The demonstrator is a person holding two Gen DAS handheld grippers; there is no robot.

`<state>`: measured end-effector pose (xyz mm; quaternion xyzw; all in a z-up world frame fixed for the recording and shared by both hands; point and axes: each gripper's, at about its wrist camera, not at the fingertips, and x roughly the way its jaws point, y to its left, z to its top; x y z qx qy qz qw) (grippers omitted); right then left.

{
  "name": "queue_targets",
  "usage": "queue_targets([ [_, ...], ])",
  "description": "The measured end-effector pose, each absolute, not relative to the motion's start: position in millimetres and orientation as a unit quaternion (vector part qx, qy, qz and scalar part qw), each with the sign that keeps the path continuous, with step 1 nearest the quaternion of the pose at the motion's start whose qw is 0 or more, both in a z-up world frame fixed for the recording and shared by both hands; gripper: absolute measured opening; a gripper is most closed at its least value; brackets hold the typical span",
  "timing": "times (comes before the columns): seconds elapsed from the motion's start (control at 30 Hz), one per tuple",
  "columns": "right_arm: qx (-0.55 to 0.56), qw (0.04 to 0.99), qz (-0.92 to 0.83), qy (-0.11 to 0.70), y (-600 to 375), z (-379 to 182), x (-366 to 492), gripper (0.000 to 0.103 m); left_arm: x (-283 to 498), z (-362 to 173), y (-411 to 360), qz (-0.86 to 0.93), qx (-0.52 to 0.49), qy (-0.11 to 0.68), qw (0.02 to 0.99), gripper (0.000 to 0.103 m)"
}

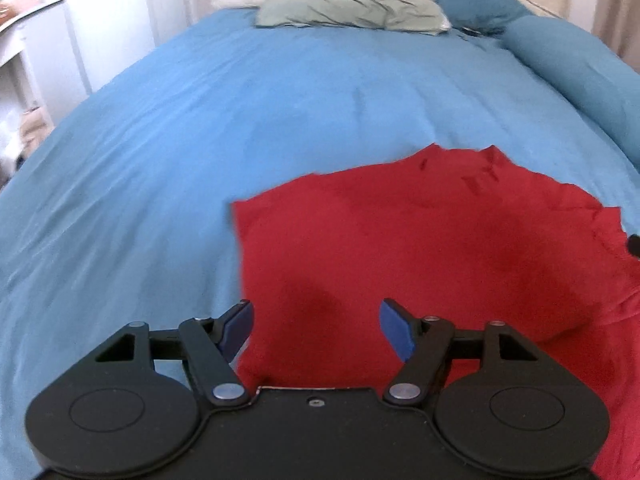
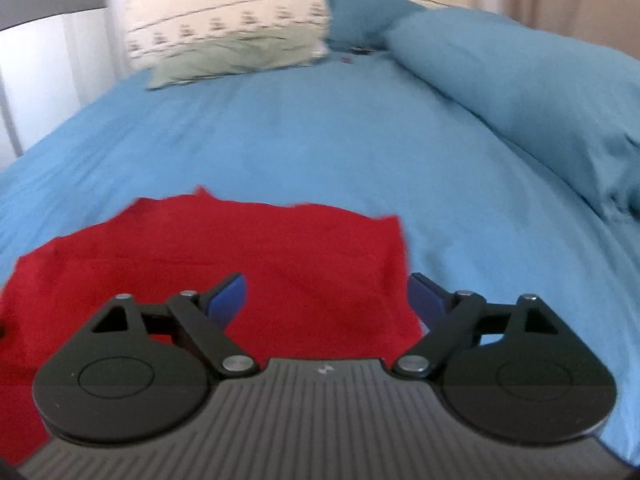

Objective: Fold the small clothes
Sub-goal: 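Fold the hem up toward the collar with the right tool and release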

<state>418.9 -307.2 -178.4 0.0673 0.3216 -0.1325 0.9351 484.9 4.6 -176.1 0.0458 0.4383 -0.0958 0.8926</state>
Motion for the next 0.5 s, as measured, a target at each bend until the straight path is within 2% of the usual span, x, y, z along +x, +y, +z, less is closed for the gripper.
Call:
queue_targets([
  [0.13, 0.059, 0.929, -0.093, 0.354, -302, -191, 442, 0.103, 510, -206, -5, -0.096, 0.052, 0.465, 0.879, 0.074],
  [0.27, 0.096, 0.904, -0.105, 0.402, -316, -224, 453, 0.103, 508, -212, -8, -0.1, 0.064, 0.453, 0.884, 0.079],
  [0.5, 0.091, 0.913, -0.081, 0.39, -321, -218, 446, 0.103, 505, -197, 2, -0.103, 0.063, 0.446, 0.887, 0.08],
])
